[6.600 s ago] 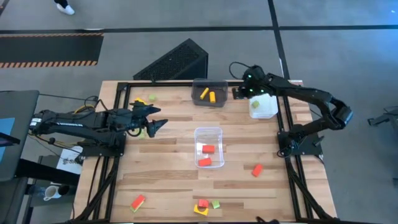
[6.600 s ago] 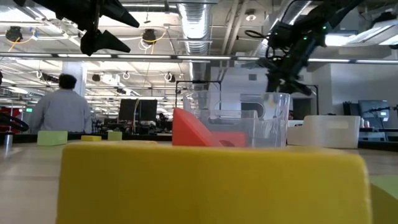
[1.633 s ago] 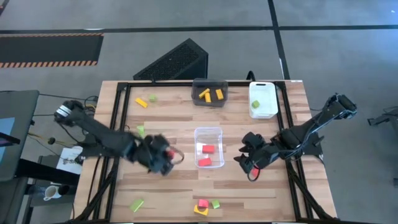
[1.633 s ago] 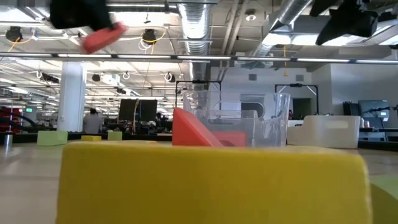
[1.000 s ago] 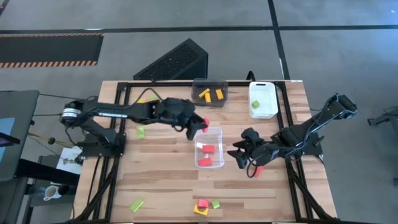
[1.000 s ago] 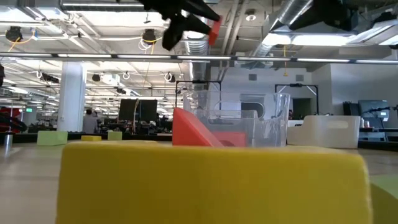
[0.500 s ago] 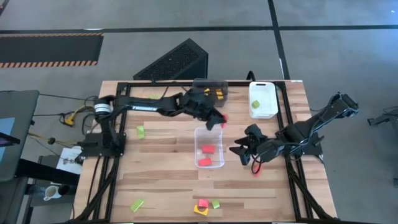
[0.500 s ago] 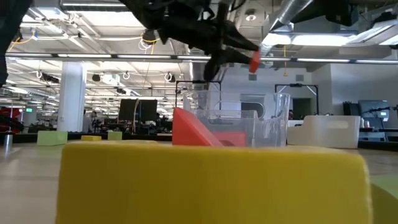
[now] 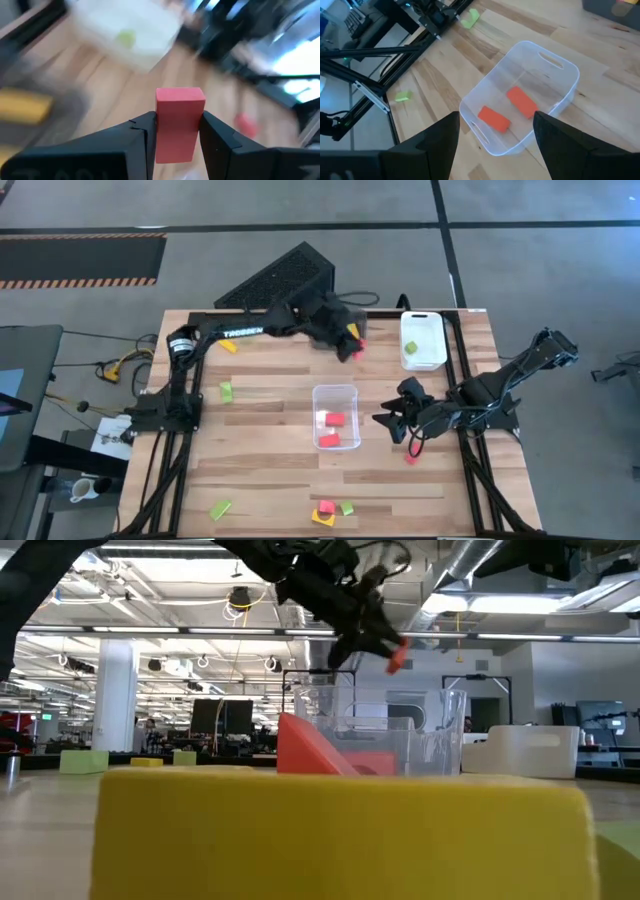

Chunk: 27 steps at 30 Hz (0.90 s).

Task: Sort & place blocks by color
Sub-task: Put the pink block into the transparent bin

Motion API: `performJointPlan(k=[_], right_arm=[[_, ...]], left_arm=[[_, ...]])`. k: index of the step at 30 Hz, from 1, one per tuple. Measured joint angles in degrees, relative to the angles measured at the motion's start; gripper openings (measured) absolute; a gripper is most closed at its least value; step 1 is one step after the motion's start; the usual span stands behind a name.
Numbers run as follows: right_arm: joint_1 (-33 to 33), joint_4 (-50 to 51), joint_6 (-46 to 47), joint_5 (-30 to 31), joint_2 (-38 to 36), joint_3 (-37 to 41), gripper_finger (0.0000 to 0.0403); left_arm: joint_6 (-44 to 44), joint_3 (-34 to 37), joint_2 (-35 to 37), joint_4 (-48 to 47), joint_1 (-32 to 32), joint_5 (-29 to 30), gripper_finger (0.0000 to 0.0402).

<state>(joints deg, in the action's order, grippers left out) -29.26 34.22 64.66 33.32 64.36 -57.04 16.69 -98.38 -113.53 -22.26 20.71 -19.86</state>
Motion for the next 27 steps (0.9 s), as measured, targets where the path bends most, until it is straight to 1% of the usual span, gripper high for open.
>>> performJointPlan(k=[3, 7, 10, 12, 14, 16, 20, 27], right_arm=[[0.04, 0.08, -0.07, 0.02, 0.00, 0.00, 0.0276], [0.04, 1.26, -0.22, -0.01, 0.00, 0.00, 0.0276], [0.40, 2.85, -0.22, -0.02, 0.02, 0.00, 0.0276], [0.89, 3.61, -0.22, -0.04, 0.06, 0.00, 0.0276], [1.40, 4.32, -0.35, -0.12, 0.13, 0.00, 0.0276], [1.89, 4.54, -0.53, -0.22, 0.13, 0.00, 0.0276], [2.10, 4.67, -0.66, -0.45, 0.13, 0.00, 0.0276], [2.08, 4.80, -0.81, -0.59, 0.13, 0.00, 0.0276]], left_arm=[[-5.78, -0.01, 1.35, -11.29, 0.30, -1.20, 0.0089], [-14.27, 0.38, 2.25, -27.50, -3.70, -1.45, 0.0089], [-17.07, 0.34, 2.90, -31.48, -8.64, 1.27, 0.0089], [-18.06, 0.36, 2.92, -31.31, -12.43, 3.28, 0.0089], [-18.66, 0.36, 2.92, -28.22, -15.46, 6.61, 0.0089], [-18.48, 0.36, 2.97, -24.68, -17.11, 9.43, 0.0089], [-14.21, 0.36, 2.97, -19.25, -17.54, 11.17, 0.0089], [-14.01, 0.36, 2.92, -20.76, -17.79, 14.40, 0.0090]])
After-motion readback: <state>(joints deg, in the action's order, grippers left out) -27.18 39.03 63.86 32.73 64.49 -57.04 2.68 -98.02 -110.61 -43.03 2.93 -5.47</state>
